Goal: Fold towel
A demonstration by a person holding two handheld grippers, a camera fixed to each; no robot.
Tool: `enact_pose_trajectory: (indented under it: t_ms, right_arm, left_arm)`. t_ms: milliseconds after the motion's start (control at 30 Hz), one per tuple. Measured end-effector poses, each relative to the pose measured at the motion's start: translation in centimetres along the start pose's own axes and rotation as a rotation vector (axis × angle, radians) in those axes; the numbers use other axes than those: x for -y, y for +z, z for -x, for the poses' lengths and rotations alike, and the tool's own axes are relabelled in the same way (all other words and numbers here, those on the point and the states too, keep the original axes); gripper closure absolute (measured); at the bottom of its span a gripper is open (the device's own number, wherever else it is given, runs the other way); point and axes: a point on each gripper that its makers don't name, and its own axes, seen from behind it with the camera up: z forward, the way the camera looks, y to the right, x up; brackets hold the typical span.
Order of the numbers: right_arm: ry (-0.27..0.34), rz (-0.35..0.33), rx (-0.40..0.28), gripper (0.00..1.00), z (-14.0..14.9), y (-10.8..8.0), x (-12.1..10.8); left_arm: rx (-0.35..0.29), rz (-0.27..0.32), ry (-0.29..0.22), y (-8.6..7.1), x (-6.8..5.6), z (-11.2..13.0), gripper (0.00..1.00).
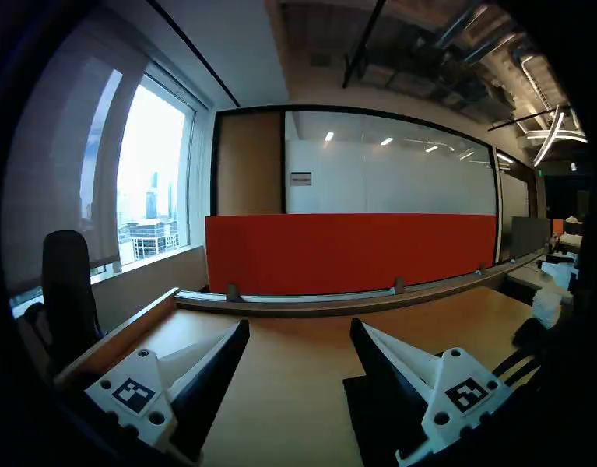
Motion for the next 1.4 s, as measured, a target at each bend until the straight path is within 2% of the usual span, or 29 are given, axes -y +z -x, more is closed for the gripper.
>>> enact_pose_trajectory:
  t_ms: [200, 533, 767, 1067, 1400]
  right_arm:
    - [-0.03, -0.044, 0.029, 0.0, -1.1, 0.0, 0.7]
    - [-0.1, -0.229, 0.111, 0.0, -1.2, -1.2, 4.0]
    - [-0.135, -0.331, 0.169, 0.0, -0.9, -2.0, 5.4]
    - [-0.191, -0.477, 0.268, 0.0, 1.5, -3.1, 7.6]
    - [-0.225, -0.552, 0.34, 0.0, 4.4, -4.0, 8.8]
  left_arm:
    - [0.024, 0.043, 0.016, 0.1, -1.2, -0.2, 0.04]
    - [0.1, 0.193, 0.081, -0.6, -3.9, 0.0, 0.04]
    - [0.154, 0.302, 0.119, -1.4, -5.7, 1.0, 0.04]
    - [0.228, 0.43, 0.16, -2.0, -8.1, 3.5, 0.04]
    - [0.29, 0.495, 0.191, -2.7, -9.5, 6.6, 0.04]
